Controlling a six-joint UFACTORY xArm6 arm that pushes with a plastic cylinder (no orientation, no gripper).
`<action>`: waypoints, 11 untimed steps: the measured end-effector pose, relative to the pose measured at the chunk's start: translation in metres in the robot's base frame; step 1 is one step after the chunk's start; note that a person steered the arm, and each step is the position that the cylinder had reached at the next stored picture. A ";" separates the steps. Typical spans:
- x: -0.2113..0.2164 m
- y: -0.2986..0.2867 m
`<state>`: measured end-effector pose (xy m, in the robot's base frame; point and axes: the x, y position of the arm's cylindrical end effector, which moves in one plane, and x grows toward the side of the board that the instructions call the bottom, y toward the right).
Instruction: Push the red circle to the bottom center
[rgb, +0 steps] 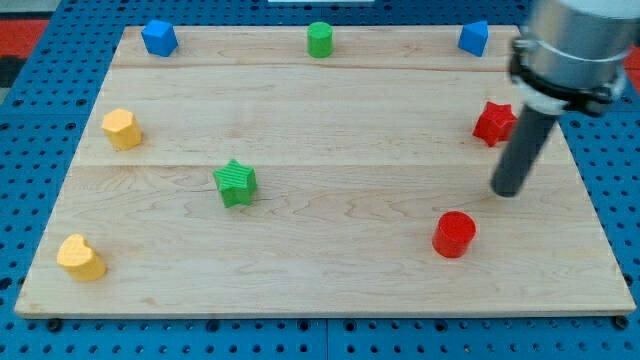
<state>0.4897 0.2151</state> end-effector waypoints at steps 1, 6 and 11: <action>0.045 -0.004; 0.043 -0.086; 0.084 -0.133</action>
